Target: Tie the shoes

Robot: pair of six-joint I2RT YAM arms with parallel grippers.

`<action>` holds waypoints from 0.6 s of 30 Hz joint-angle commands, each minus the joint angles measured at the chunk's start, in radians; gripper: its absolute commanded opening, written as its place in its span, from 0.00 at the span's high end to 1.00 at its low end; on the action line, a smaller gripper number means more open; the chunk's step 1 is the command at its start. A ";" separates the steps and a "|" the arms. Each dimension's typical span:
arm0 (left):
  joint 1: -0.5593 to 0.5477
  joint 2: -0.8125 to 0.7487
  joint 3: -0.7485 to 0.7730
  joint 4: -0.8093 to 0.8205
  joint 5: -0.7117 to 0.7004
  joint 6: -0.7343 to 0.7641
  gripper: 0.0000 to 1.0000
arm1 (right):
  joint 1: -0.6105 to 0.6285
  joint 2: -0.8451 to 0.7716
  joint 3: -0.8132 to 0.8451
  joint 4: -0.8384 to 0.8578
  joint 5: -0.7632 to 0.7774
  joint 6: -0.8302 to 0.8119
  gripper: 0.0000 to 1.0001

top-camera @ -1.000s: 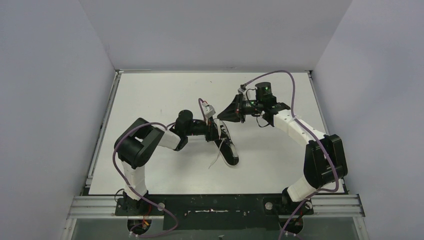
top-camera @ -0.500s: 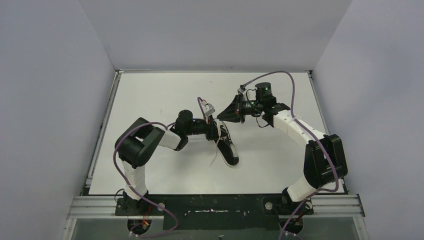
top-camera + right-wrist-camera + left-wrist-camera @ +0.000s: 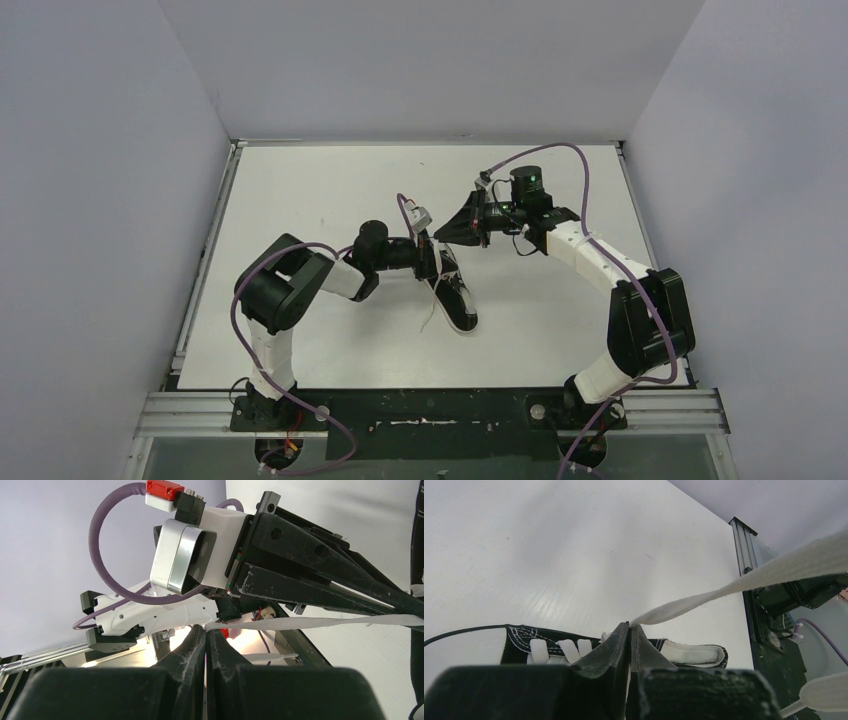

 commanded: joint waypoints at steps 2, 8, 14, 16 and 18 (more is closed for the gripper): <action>-0.004 -0.004 0.036 0.076 -0.006 -0.013 1.00 | 0.004 -0.001 0.002 0.044 -0.036 -0.001 1.00; -0.004 -0.030 0.002 0.050 -0.047 -0.037 1.00 | -0.034 -0.017 0.007 0.014 -0.015 -0.036 1.00; -0.006 -0.099 -0.067 0.005 -0.150 -0.049 1.00 | -0.035 0.032 0.003 0.138 0.119 0.048 1.00; -0.007 -0.110 -0.070 -0.025 -0.174 -0.066 1.00 | -0.035 0.053 -0.011 0.200 0.172 0.090 1.00; -0.008 -0.118 -0.075 -0.026 -0.185 -0.084 1.00 | -0.036 0.089 -0.002 0.212 0.214 0.093 1.00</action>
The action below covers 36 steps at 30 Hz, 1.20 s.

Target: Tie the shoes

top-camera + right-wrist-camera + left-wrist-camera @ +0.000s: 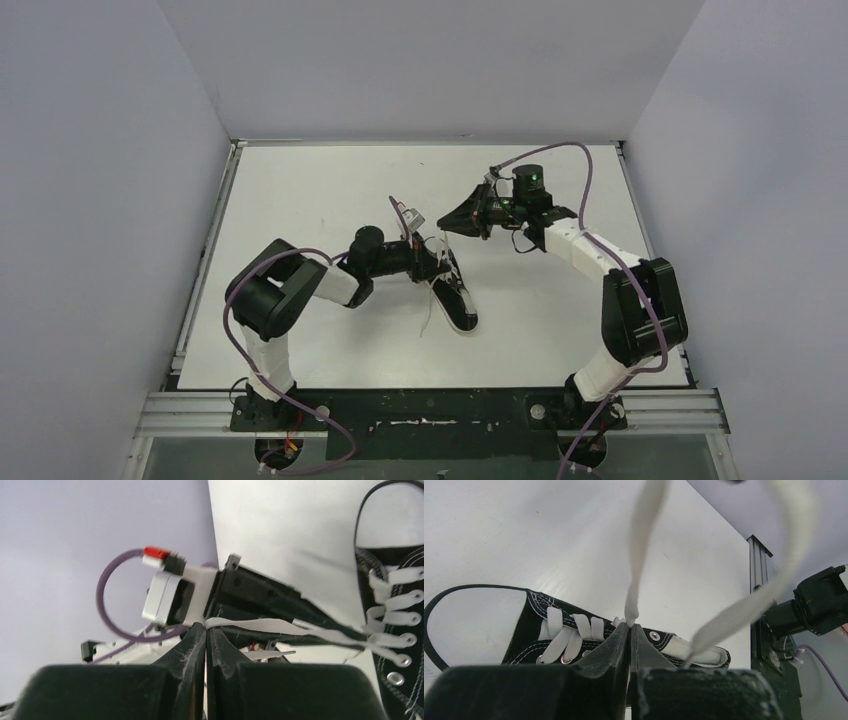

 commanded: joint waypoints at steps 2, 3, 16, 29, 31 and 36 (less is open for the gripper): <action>-0.010 -0.071 -0.007 0.007 -0.080 -0.044 1.00 | -0.003 0.079 -0.003 0.163 0.158 0.078 1.00; -0.010 -0.073 -0.010 0.006 -0.081 -0.049 1.00 | -0.002 0.092 -0.006 0.175 0.183 0.087 1.00; -0.012 -0.097 -0.038 -0.025 -0.104 -0.054 1.00 | 0.177 0.324 0.263 -0.248 0.225 -0.215 0.97; -0.009 -0.117 -0.037 -0.043 -0.125 -0.146 1.00 | 0.064 0.200 0.380 -0.724 0.203 -0.612 0.35; -0.009 -0.122 -0.032 -0.066 -0.139 -0.187 1.00 | 0.018 0.160 0.382 -0.814 0.240 -0.704 0.26; -0.007 -0.148 0.005 -0.197 -0.162 -0.251 1.00 | 0.014 0.009 0.278 -0.873 0.370 -0.884 0.22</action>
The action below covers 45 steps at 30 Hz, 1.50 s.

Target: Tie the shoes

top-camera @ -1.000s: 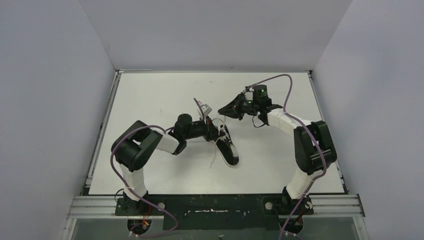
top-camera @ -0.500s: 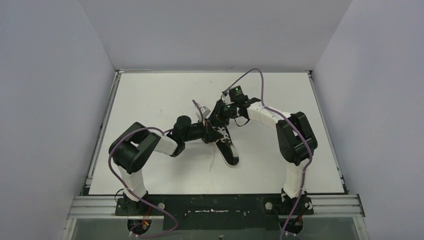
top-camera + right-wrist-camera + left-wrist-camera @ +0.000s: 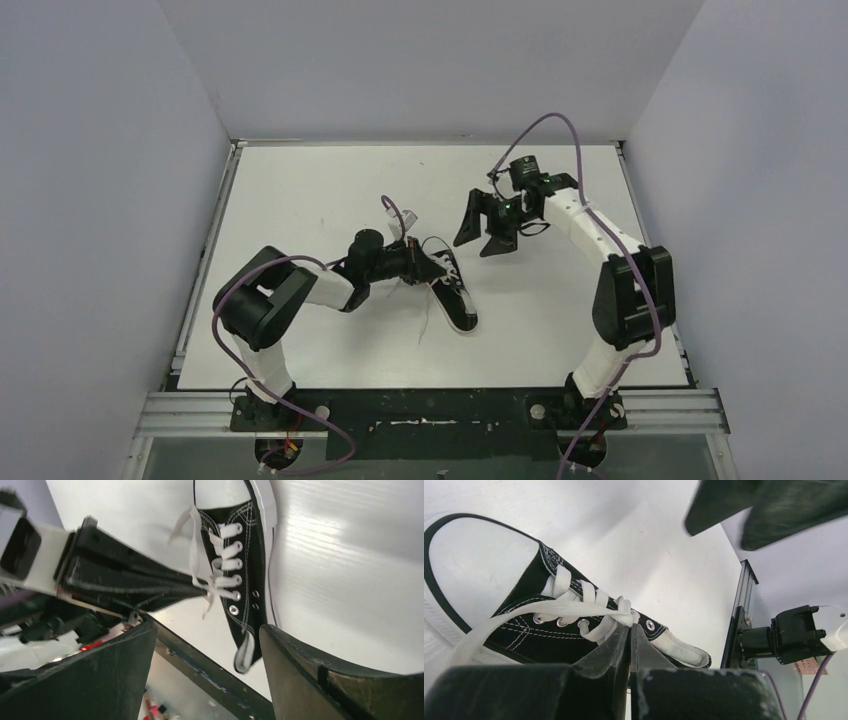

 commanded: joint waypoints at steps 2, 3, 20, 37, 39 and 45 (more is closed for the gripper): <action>0.005 -0.064 0.068 -0.097 -0.037 -0.091 1.00 | 0.078 -0.249 -0.147 0.004 0.118 -0.202 0.23; 0.006 -0.064 0.073 -0.112 -0.037 -0.104 1.00 | 0.124 -0.290 -0.197 0.049 0.160 -0.205 0.24; 0.065 -0.036 0.131 -0.310 0.028 -0.243 1.00 | 0.728 -0.226 -0.545 0.748 0.882 0.014 0.35; 0.078 -0.005 0.140 -0.304 0.050 -0.262 1.00 | 0.779 -0.314 -0.533 0.566 0.956 -0.006 1.00; 0.082 0.001 0.143 -0.304 0.057 -0.267 1.00 | 0.766 -0.419 -0.516 0.421 0.920 -0.051 1.00; 0.088 0.021 0.141 -0.300 0.059 -0.323 1.00 | 0.614 -0.588 -0.484 0.283 0.888 -0.265 1.00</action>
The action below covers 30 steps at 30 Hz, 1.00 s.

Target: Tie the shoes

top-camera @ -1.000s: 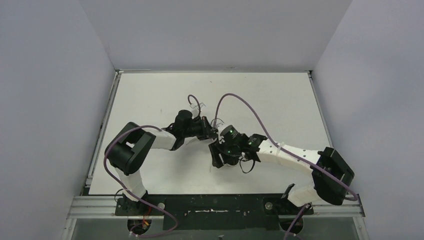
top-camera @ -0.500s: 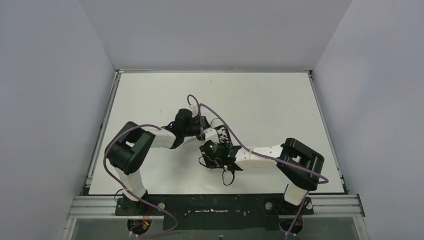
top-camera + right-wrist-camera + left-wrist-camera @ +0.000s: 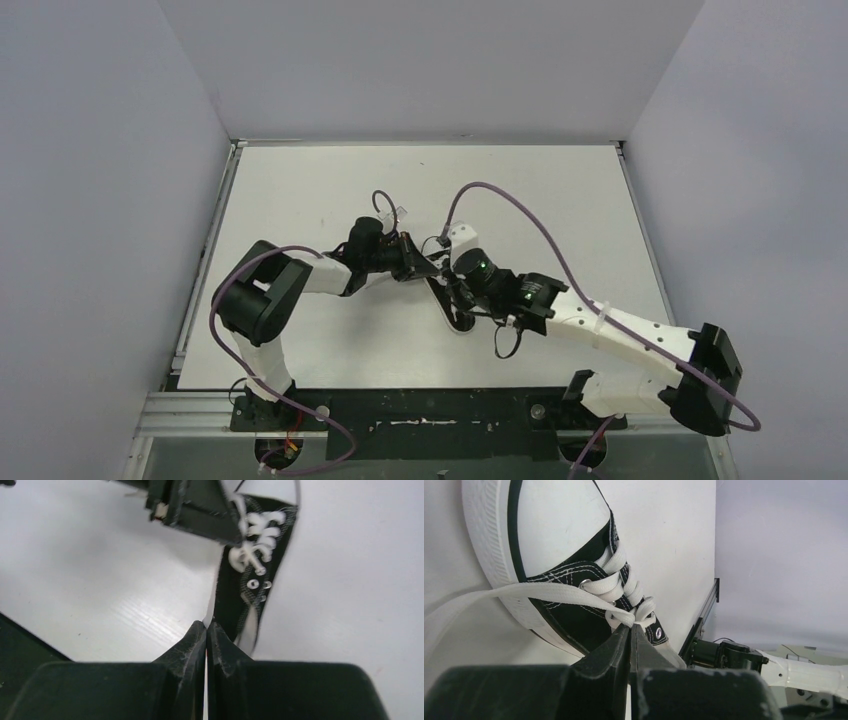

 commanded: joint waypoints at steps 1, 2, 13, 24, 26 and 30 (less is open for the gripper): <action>0.016 0.017 0.035 0.040 0.021 -0.057 1.00 | -0.132 -0.078 0.020 -0.071 -0.019 -0.218 1.00; 0.015 0.018 0.038 0.035 0.027 -0.065 1.00 | -0.172 -0.083 0.016 -0.032 -0.052 -0.275 1.00; 0.014 -0.013 0.131 -0.046 0.117 -0.041 1.00 | -0.496 0.157 0.117 0.252 -0.522 -0.231 1.00; -0.004 -0.034 0.148 -0.086 0.160 0.012 1.00 | -0.567 0.263 0.068 0.529 -0.601 0.065 1.00; -0.007 -0.030 0.146 -0.087 0.164 0.015 1.00 | -0.572 0.291 0.072 0.544 -0.626 0.088 1.00; -0.009 -0.032 0.135 -0.067 0.169 0.016 1.00 | -0.581 0.335 0.083 0.527 -0.640 0.133 1.00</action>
